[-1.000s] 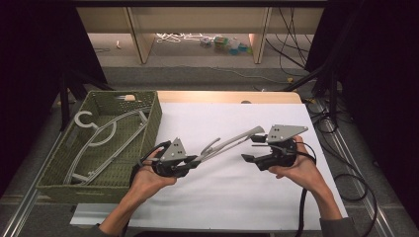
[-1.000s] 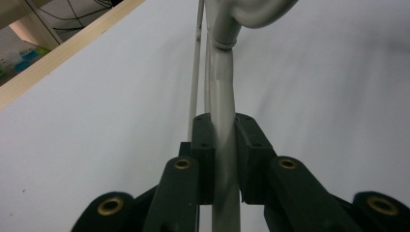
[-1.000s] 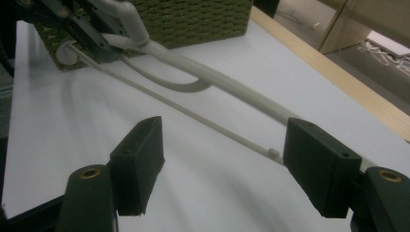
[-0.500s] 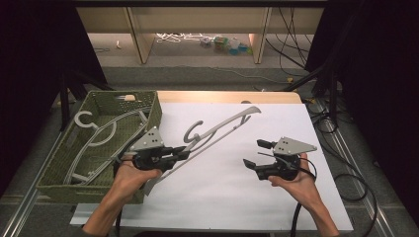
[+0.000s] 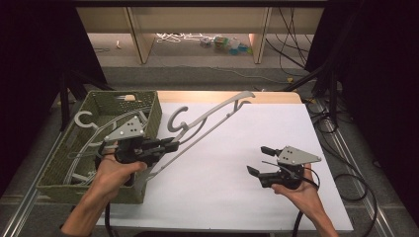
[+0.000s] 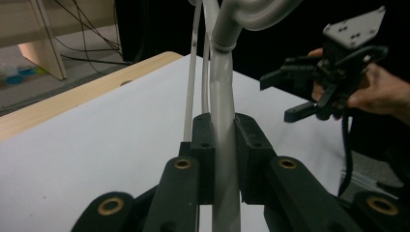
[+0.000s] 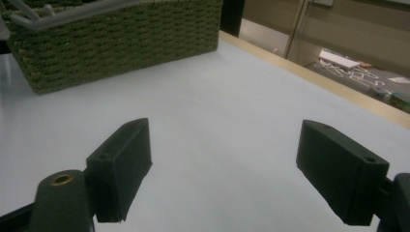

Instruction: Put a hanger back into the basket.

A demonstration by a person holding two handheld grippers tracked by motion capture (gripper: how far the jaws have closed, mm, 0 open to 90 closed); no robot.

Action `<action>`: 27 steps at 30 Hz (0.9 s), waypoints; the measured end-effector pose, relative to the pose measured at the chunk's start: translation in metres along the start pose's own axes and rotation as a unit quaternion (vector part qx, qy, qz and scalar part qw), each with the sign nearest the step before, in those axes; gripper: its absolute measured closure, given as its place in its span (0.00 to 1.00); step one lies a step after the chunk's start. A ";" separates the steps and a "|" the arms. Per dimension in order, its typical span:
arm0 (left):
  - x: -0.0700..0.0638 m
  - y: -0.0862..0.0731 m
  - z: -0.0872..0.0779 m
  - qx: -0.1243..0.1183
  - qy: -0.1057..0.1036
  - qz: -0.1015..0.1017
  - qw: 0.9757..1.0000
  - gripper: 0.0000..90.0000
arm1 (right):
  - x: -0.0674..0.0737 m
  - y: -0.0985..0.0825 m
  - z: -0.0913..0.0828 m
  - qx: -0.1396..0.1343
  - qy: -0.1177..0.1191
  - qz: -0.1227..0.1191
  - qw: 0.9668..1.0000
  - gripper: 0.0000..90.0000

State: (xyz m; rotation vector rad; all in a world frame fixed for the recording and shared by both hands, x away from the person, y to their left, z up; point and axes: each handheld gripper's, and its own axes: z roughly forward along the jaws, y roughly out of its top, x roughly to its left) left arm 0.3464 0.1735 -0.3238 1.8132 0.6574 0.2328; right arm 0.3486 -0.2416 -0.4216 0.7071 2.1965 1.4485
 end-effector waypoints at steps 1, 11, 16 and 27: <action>0.000 0.001 -0.002 -0.002 -0.002 -0.005 1.000 0.89 | 0.000 -0.002 -0.001 0.005 -0.006 0.000 1.000 0.23; -0.009 0.022 -0.027 -0.025 -0.048 -0.044 0.998 0.89 | 0.000 -0.009 -0.003 0.015 -0.002 0.004 1.000 0.23; -0.011 0.032 -0.039 -0.024 -0.043 -0.038 0.998 0.89 | 0.002 -0.010 -0.003 0.018 0.003 -0.002 1.000 0.23; 0.025 0.038 -0.070 -0.024 0.014 -0.058 0.998 0.89 | 0.004 -0.011 -0.007 0.024 0.009 -0.008 1.000 0.23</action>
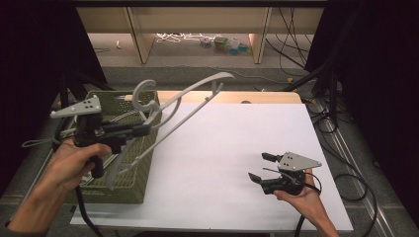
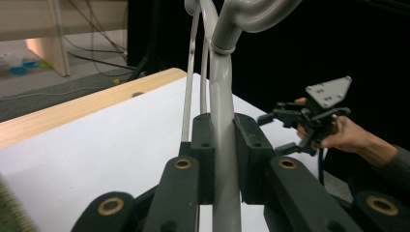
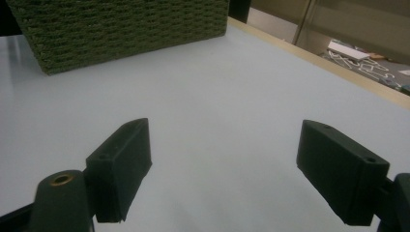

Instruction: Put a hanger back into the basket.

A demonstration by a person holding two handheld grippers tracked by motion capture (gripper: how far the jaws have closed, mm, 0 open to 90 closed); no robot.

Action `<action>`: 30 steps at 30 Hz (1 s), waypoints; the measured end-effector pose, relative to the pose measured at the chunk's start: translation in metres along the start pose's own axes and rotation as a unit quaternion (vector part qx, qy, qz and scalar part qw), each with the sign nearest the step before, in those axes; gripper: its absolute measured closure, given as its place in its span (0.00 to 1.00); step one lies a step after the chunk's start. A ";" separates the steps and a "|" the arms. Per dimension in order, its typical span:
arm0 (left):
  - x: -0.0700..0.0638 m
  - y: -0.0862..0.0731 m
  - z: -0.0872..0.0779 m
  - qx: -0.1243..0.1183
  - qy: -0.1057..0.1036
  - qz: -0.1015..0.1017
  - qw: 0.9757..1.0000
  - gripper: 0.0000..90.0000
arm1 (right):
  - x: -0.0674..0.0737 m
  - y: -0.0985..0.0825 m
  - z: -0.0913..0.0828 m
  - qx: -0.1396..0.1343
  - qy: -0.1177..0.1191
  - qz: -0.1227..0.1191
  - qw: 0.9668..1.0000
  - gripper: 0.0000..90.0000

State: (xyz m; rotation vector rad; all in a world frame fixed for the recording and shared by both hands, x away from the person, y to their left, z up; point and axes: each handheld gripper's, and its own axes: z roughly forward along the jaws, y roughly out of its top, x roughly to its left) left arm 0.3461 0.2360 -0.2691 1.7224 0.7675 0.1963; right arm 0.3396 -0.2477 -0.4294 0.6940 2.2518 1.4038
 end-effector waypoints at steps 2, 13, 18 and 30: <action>0.011 0.001 -0.008 -0.001 0.017 -0.003 1.000 0.89 | 0.000 -0.001 0.000 0.001 -0.002 0.002 1.000 0.23; 0.071 -0.010 -0.044 0.009 0.101 -0.021 0.995 0.89 | 0.000 -0.002 0.001 0.010 0.001 0.000 1.000 0.23; 0.094 -0.017 -0.059 0.016 0.133 -0.031 0.991 0.89 | 0.001 -0.003 0.002 0.011 -0.001 -0.002 1.000 0.23; 0.128 -0.039 -0.074 0.031 0.158 -0.060 0.985 0.89 | -0.001 -0.003 0.001 0.010 -0.002 -0.002 1.000 0.23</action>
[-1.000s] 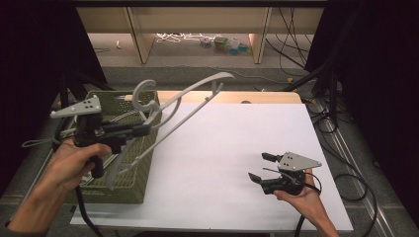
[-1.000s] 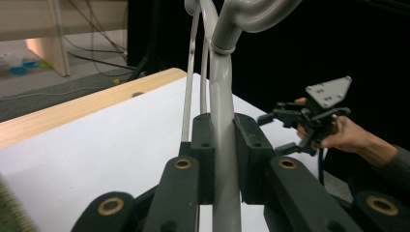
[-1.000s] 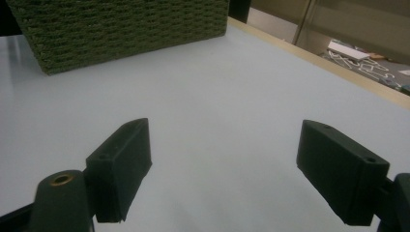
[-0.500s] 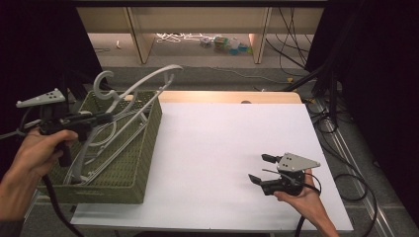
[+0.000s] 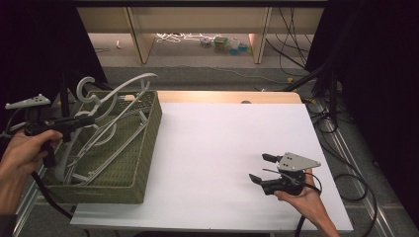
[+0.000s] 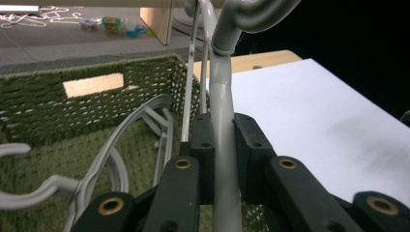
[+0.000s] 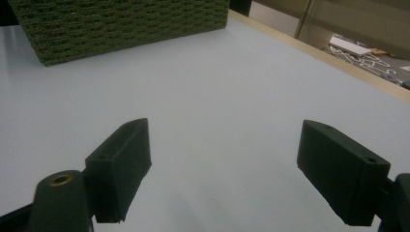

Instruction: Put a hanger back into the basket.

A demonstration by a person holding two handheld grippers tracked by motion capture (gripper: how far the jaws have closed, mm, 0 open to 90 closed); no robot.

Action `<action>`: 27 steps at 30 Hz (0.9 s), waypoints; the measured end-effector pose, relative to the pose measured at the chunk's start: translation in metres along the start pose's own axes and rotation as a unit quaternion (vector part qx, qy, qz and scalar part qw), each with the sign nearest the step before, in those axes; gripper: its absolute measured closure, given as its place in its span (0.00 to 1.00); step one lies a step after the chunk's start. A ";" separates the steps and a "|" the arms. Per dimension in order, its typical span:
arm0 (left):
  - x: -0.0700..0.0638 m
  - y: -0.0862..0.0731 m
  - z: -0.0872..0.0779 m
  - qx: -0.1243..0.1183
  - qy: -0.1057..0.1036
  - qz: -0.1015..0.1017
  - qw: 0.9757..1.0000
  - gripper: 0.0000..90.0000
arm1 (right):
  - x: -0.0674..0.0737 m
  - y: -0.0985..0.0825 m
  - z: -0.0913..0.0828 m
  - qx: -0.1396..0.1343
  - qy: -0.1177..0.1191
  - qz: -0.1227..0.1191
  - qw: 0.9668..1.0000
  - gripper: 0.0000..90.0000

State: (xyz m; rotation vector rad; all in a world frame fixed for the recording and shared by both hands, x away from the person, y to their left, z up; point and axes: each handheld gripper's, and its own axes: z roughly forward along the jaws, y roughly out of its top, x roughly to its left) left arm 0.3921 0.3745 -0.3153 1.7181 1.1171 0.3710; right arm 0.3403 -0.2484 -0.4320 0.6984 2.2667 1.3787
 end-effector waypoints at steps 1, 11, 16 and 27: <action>0.002 -0.001 0.000 0.000 0.002 -0.003 1.000 0.89 | 0.000 0.000 0.001 -0.004 -0.002 0.000 1.000 0.23; 0.017 -0.012 0.002 0.023 0.013 -0.007 1.000 0.89 | 0.000 -0.001 0.000 -0.004 -0.002 0.001 1.000 0.23; 0.023 -0.017 0.006 0.039 0.016 0.001 0.999 0.88 | -0.001 -0.001 -0.001 0.004 0.001 -0.001 1.000 0.23; 0.027 -0.020 0.010 0.064 0.011 0.014 0.998 0.88 | -0.002 -0.002 -0.001 0.005 0.002 -0.001 1.000 0.23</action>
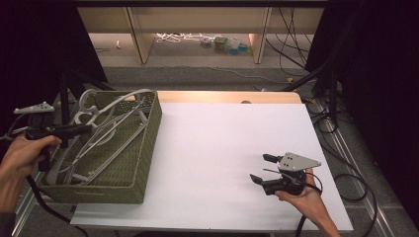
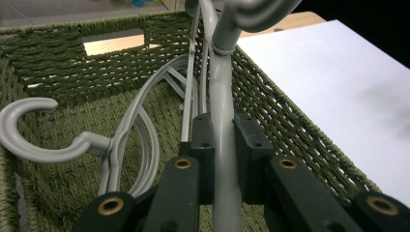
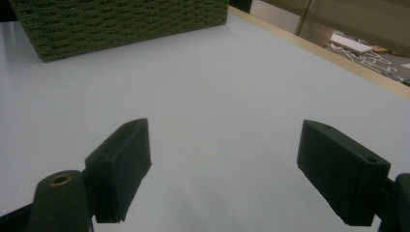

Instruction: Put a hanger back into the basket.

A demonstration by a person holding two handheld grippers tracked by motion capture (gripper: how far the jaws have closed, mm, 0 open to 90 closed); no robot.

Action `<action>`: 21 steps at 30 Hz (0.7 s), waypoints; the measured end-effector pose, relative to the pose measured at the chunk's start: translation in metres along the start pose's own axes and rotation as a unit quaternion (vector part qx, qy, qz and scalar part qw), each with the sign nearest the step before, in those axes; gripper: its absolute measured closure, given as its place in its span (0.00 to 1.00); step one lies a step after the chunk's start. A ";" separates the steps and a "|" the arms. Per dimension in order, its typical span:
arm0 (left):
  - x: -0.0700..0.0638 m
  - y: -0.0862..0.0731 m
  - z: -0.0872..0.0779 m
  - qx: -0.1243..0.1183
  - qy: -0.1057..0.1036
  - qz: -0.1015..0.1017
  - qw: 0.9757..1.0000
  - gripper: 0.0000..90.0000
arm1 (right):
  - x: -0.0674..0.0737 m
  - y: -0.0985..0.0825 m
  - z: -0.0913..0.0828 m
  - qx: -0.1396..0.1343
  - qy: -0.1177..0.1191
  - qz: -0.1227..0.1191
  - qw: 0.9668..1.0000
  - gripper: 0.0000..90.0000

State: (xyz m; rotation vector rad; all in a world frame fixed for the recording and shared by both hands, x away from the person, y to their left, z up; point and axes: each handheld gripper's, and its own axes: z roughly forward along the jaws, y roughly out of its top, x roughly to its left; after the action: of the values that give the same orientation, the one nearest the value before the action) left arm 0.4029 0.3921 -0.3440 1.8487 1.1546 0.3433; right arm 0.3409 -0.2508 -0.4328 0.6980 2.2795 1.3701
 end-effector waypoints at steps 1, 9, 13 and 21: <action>0.000 0.000 0.001 0.005 0.005 0.005 1.000 0.88 | 0.000 0.000 0.000 0.000 0.001 0.000 1.000 0.23; 0.001 -0.006 0.010 0.021 0.000 0.003 1.000 0.88 | -0.002 0.000 -0.002 0.003 -0.003 0.004 1.000 0.23; 0.006 -0.010 0.017 0.037 0.008 -0.004 0.999 0.88 | -0.001 -0.001 -0.001 0.002 -0.001 0.001 1.000 0.23; 0.014 -0.022 0.028 0.075 0.026 -0.007 0.997 0.88 | -0.002 -0.002 0.000 -0.005 -0.005 0.001 1.000 0.23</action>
State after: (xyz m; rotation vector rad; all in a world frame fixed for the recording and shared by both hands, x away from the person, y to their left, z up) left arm 0.4154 0.3914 -0.3802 1.9703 1.2576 0.3060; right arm 0.3424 -0.2530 -0.4341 0.7034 2.2633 1.3751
